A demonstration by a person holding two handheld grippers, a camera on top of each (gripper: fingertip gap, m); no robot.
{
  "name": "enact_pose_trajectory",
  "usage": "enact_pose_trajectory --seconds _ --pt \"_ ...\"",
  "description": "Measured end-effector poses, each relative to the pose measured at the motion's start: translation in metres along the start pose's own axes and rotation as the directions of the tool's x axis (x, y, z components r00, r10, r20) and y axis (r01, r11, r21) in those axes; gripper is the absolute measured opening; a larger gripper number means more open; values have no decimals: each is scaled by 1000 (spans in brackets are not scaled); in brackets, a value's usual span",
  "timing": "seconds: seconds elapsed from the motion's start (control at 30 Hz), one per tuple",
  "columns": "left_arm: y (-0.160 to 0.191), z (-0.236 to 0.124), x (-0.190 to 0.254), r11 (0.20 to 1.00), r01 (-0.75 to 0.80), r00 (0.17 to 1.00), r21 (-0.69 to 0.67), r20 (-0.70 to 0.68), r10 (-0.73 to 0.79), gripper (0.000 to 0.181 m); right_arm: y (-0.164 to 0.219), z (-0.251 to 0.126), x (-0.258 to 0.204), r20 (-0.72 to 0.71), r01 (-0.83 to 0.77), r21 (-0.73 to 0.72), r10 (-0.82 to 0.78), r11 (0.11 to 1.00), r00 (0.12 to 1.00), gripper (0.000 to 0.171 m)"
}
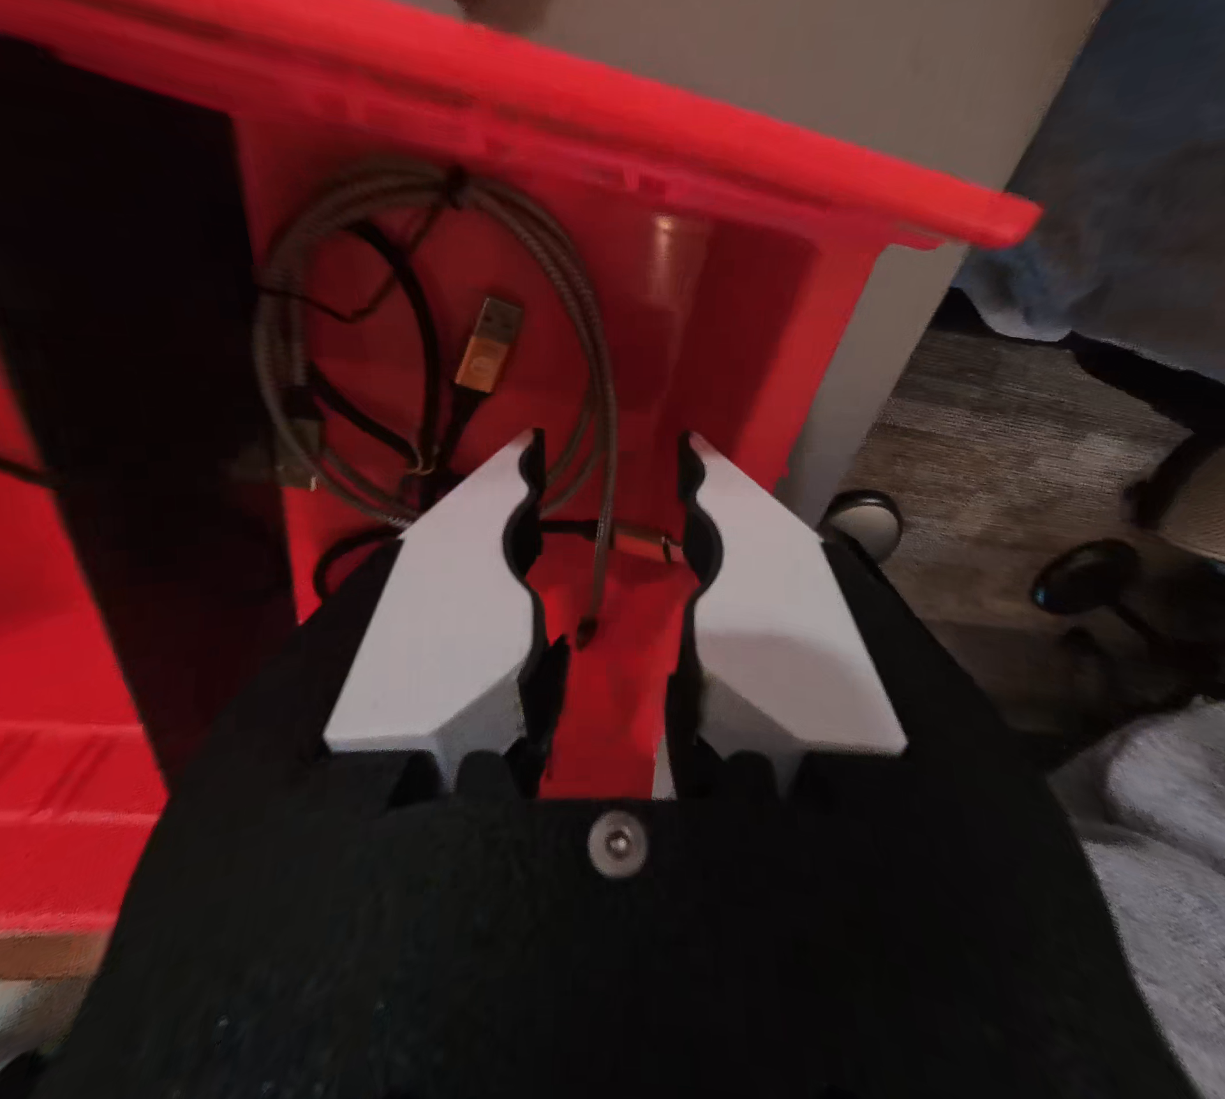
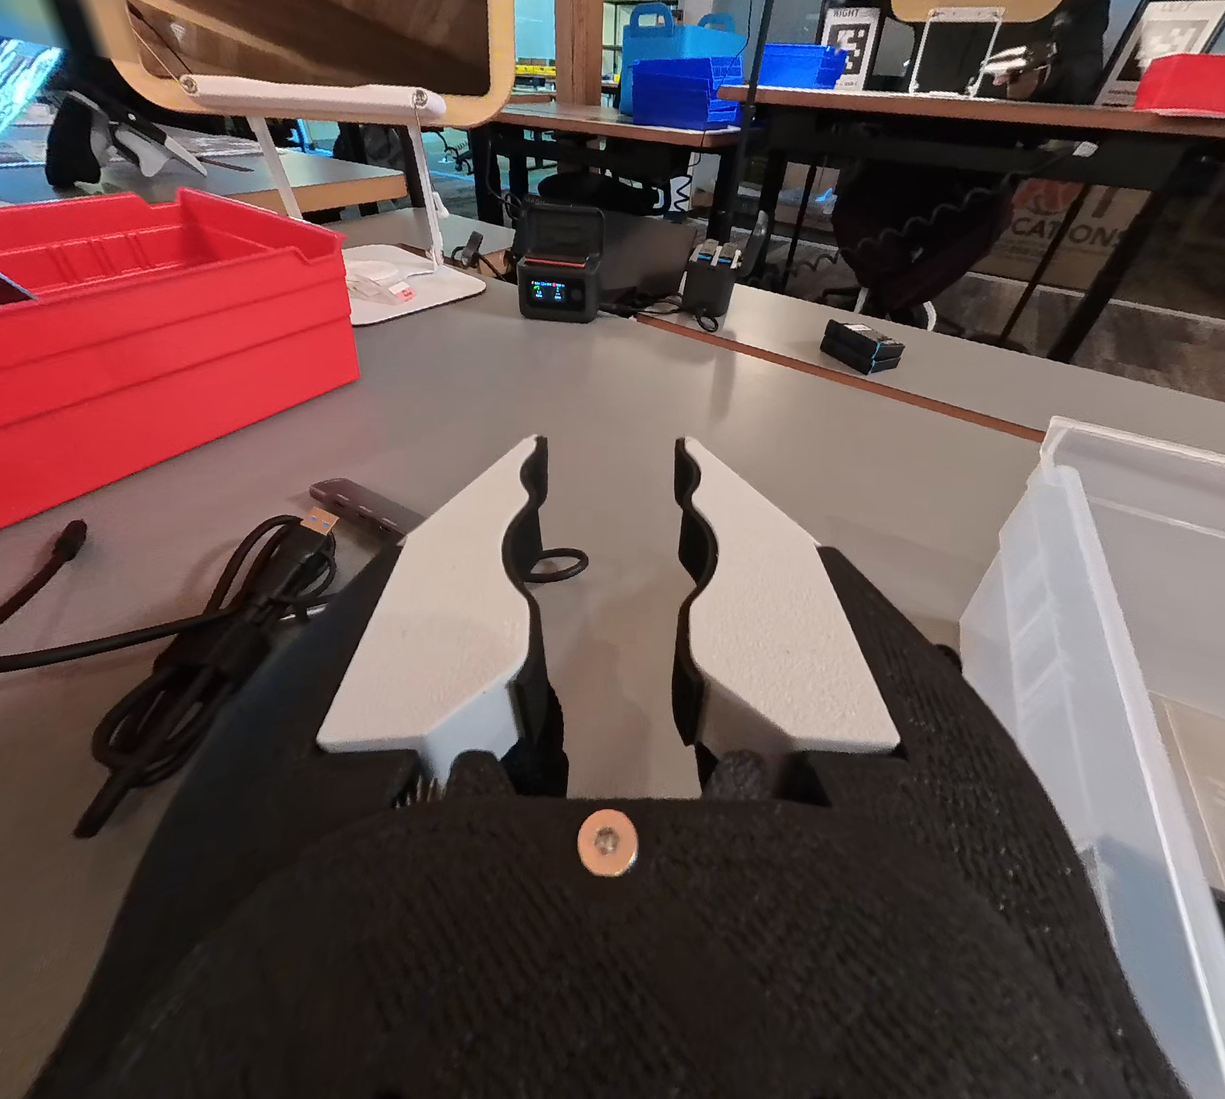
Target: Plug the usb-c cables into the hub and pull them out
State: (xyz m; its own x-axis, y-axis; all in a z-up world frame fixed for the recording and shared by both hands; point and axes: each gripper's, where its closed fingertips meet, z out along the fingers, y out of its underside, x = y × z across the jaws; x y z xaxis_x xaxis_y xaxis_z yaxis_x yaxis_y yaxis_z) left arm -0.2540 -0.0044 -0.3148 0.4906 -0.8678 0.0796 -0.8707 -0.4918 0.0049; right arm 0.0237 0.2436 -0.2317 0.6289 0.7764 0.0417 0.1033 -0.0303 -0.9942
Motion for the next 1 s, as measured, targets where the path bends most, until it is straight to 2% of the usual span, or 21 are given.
enact_pose_trajectory --seconds 0.13,0.2,0.3,0.37,0.47,0.6,0.7,0.77,0.8,0.9,1.0 --pt "9 24 -6 993 -43 997 -107 58 50 24 1 1 0 1 -2 -5 2 1000 1000 38" --pt "9 26 -12 987 -86 987 -136 122 103 4 2 1 0 2 0 -7 0 1000 1000 38" --pt "14 15 -13 980 -108 976 -169 170 137 1 2 1 -1 3 1 -10 -1 1000 1000 38" --pt "20 -9 -16 987 -49 975 -152 206 80 1 2 1 -1 6 0 -10 0 1000 1000 37" --pt "22 -64 -21 999 16 954 -43 300 -2 1 2 1 -2 8 2 -9 -2 1000 1000 37" --pt "9 -158 -35 993 3 853 115 518 -63 1 1 1 -3 8 9 -6 -9 1000 1000 37" --pt "-27 -231 -48 963 -100 707 250 699 -108 1 0 0 -1 -4 17 -2 -17 1000 1000 37" --pt "-72 -261 -46 908 -240 670 344 736 -102 1 -1 0 1 -16 20 5 -19 1000 1000 37" --pt "-96 -266 -43 876 -300 678 377 730 -83 1 -2 -1 2 -23 21 10 -21 1000 1000 37" --pt "-161 -245 -51 843 -345 757 413 653 -11 1 -1 -1 5 -41 24 15 -23 1000 999 36" --pt "-209 -193 -84 888 -298 816 349 576 48 1 4 1 7 -48 37 5 -37 999 998 36"
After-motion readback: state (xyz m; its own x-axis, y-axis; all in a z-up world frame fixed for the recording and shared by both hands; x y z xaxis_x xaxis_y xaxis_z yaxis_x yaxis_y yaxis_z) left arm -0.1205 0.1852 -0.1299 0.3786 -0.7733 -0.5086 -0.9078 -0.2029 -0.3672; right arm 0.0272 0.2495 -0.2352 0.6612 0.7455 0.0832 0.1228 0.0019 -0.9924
